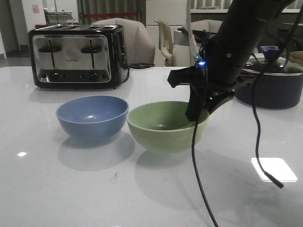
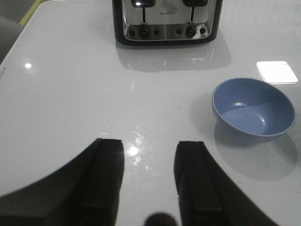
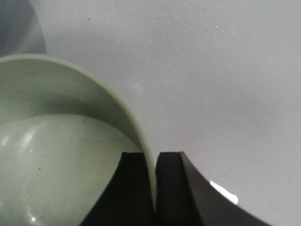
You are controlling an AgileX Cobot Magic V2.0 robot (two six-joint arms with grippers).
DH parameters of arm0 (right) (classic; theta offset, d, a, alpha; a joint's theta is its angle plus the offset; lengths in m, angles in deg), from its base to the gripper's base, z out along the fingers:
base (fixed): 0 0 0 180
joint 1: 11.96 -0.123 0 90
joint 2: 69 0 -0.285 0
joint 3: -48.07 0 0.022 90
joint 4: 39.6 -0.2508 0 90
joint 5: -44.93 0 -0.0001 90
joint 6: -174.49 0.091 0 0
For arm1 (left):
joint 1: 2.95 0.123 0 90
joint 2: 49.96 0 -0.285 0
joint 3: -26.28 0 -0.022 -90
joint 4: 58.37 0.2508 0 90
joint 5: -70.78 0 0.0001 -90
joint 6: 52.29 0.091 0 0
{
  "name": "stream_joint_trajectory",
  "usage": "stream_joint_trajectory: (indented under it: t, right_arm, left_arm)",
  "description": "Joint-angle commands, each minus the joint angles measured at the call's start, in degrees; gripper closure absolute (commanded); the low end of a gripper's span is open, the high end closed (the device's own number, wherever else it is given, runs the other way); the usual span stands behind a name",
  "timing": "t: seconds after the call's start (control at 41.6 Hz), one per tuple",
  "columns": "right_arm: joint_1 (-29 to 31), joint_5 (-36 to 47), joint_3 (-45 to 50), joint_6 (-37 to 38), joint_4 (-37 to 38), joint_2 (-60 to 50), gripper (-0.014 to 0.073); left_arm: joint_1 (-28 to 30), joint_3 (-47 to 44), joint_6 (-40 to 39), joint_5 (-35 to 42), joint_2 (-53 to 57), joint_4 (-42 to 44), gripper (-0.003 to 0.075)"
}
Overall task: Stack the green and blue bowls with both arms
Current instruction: 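Slide the green bowl toward the blue bowl, release, lift right gripper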
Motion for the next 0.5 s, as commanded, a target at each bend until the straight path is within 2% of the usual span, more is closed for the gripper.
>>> stream_joint_trajectory:
  t: [0.0, 0.168, 0.24, 0.48]
  right_arm:
    - [-0.01, 1.53, -1.89, -0.53, -0.20, -2.72, 0.0528]
    - [-0.01, 1.07, -1.89, -0.53, 1.09, -2.68, 0.0307]
    - [-0.01, 0.81, -1.89, -0.53, 1.84, -2.68, 0.0246]
    - [-0.01, 0.74, -1.96, -0.53, 2.22, -5.84, 0.0225]
  left_arm:
    - [0.08, 1.82, -0.31, 4.87, -0.47, -0.70, 0.0389]
    - [0.08, 1.82, -0.31, 4.87, -0.47, -0.70, 0.0389]
    - [0.08, 1.82, -0.31, 4.87, -0.47, -0.70, 0.0389]
    - [0.08, 1.82, -0.31, 4.87, -0.47, -0.70, 0.0389]
